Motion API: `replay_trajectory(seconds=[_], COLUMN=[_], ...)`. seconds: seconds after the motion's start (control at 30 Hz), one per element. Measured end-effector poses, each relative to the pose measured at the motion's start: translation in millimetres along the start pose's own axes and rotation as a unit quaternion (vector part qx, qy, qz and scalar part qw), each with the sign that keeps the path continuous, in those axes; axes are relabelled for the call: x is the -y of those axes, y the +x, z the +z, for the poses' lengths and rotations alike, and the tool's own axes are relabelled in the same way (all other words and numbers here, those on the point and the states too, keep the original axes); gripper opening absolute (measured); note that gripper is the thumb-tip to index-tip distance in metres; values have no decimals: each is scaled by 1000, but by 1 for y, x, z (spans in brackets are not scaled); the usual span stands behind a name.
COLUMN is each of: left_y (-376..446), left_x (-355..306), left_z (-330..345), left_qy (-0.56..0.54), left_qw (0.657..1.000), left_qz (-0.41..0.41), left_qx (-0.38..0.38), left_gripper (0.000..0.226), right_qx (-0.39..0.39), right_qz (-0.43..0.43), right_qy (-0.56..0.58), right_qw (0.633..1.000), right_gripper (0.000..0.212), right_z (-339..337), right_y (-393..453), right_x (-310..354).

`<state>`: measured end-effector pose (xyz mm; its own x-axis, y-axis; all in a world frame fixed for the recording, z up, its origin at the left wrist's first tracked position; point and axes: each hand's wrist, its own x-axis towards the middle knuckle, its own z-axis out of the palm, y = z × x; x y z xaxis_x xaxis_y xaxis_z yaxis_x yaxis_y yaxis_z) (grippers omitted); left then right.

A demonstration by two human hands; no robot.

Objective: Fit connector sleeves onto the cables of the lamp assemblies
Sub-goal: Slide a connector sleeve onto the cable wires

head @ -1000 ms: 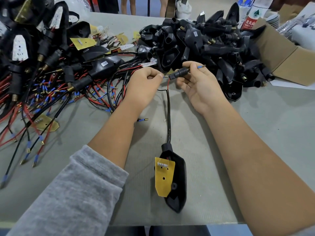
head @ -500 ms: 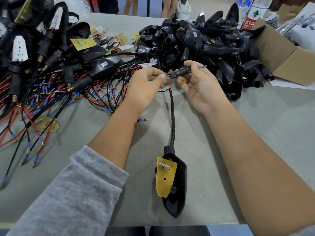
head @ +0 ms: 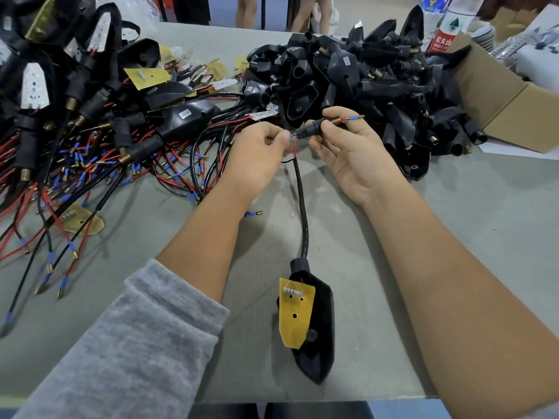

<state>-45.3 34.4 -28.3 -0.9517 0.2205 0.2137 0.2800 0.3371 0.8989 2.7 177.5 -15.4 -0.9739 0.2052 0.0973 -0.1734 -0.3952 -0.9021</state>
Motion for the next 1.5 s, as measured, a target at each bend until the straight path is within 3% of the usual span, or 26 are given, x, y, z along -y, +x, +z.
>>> replay_trajectory(seconds=[0.97,1.5], left_y=[-8,-10], left_x=[-7,-7], left_z=[-3,-3], left_qy=[-39,-80], left_qw=[998,996], left_qz=[48,41], left_qx=[-10,-21], left_gripper=[22,15], right_qx=[-36,-11], right_qz=[20,35], right_qy=[-18,-15], right_qw=[999,999], right_gripper=[6,11], right_z=[-3,-2], right_y=[4,2], right_x=[-2,1])
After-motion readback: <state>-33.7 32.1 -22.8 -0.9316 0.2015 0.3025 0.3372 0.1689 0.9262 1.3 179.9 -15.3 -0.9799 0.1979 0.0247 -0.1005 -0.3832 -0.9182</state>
